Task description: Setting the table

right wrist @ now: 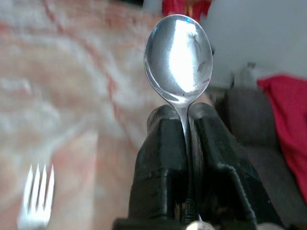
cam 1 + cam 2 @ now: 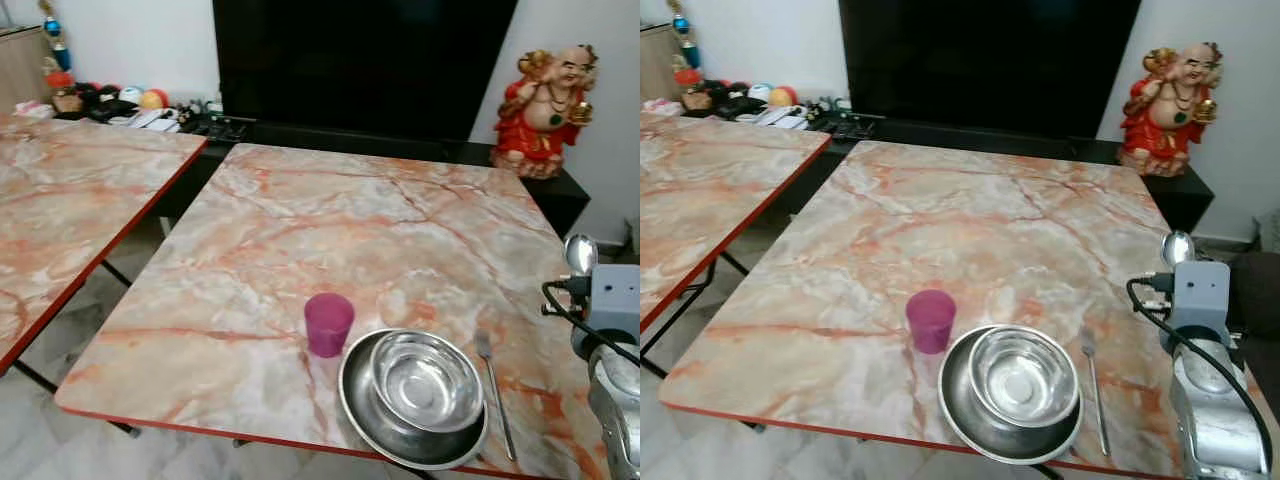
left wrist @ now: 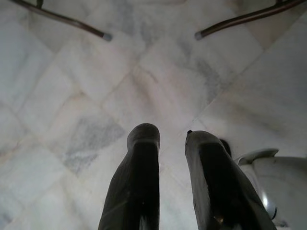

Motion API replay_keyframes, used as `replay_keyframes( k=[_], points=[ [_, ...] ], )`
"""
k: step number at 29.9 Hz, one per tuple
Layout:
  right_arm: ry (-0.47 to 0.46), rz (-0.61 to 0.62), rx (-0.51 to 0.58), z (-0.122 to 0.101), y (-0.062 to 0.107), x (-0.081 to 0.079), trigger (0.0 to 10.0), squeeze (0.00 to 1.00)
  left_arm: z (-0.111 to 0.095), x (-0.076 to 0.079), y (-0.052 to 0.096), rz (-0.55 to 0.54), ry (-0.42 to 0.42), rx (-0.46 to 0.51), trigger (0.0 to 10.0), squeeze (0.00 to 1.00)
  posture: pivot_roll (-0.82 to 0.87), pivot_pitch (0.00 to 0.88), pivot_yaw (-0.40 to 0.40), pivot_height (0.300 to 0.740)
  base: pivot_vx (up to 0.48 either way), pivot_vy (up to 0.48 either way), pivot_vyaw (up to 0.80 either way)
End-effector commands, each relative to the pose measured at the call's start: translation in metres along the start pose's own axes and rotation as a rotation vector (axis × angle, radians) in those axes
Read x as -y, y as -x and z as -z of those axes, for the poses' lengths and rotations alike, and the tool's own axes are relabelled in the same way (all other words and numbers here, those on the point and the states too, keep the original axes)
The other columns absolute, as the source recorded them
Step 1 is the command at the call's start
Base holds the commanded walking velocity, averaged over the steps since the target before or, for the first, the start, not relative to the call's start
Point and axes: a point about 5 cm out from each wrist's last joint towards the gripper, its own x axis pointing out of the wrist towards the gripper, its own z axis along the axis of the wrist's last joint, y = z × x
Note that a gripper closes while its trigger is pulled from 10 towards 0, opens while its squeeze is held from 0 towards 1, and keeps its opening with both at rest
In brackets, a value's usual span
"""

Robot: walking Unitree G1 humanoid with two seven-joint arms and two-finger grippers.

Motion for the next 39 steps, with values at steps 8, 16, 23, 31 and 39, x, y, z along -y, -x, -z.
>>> replay_keyframes(
  k=[8,16,23,31,39],
  points=[
    [-0.008,-0.112,-0.122,0.026,0.008,-0.016,10.0,0.00,-0.002,-0.001,-0.001,0.023,-0.025,-0.013,10.0,0.00,0.05,0.004,-0.027,0.740,0.000,0.000,0.00],
    [-0.017,-0.168,-0.172,0.047,0.014,-0.024,10.0,0.00,-0.005,-0.003,-0.002,0.022,-0.030,-0.007,10.0,0.00,0.05,0.000,-0.026,0.740,0.000,0.000,0.00],
    [-0.039,-0.191,-0.170,0.054,0.018,-0.030,10.0,0.00,-0.005,-0.003,-0.002,0.031,-0.041,-0.010,10.0,0.00,0.05,0.000,-0.023,0.740,0.000,0.000,0.00],
    [-0.079,-0.182,-0.172,0.063,0.019,-0.038,10.0,0.00,-0.007,-0.004,-0.002,0.031,-0.047,-0.007,10.0,0.00,0.05,0.000,-0.016,0.740,0.000,0.000,0.00],
    [-0.130,-0.178,-0.164,0.067,0.017,-0.049,10.0,0.00,-0.008,-0.006,-0.002,0.022,-0.040,-0.003,10.0,0.00,0.06,0.000,-0.010,0.740,0.000,0.000,0.00]
  ],
)
